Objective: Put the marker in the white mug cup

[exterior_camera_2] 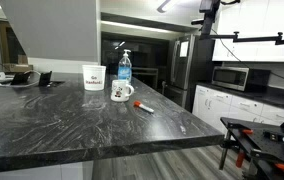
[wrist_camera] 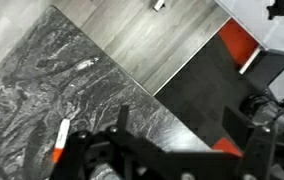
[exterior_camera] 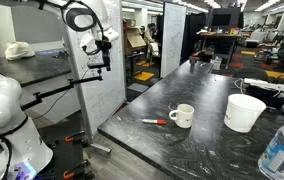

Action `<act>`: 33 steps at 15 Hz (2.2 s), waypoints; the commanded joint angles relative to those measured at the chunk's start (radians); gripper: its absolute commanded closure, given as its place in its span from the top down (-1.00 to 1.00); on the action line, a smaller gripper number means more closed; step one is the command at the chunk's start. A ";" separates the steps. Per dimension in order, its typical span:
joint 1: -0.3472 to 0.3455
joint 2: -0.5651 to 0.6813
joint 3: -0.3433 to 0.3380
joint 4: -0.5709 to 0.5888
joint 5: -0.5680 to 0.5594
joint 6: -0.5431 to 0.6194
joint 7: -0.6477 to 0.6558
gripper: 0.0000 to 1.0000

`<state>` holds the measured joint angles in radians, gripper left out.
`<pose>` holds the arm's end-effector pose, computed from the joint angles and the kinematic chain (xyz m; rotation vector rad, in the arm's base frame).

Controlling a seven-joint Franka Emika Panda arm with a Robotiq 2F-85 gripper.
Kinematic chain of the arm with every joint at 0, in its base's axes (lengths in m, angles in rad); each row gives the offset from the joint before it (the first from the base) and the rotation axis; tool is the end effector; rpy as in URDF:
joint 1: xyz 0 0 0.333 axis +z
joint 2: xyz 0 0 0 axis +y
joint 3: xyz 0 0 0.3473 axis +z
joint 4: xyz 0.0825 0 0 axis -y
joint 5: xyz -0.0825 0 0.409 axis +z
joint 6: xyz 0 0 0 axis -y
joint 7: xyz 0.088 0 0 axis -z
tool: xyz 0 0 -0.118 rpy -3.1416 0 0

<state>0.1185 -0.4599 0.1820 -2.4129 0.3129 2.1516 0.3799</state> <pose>0.4160 0.1511 0.5041 -2.8662 0.3411 -0.1758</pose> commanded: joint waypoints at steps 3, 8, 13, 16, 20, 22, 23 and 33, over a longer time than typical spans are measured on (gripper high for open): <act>-0.003 0.000 0.002 0.002 0.001 -0.004 -0.001 1.00; -0.033 0.010 0.005 0.008 -0.043 -0.002 0.024 1.00; -0.116 0.062 -0.020 0.013 -0.141 0.024 0.038 1.00; -0.158 0.138 -0.058 0.010 -0.161 0.110 0.029 1.00; -0.183 0.283 -0.104 0.034 -0.171 0.234 0.031 1.00; -0.185 0.357 -0.123 0.058 -0.180 0.267 0.029 1.00; -0.185 0.396 -0.132 0.075 -0.191 0.272 0.035 1.00; -0.160 0.670 -0.212 0.189 -0.205 0.275 0.027 1.00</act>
<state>-0.0673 0.1667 -0.0066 -2.2487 0.1180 2.4286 0.3809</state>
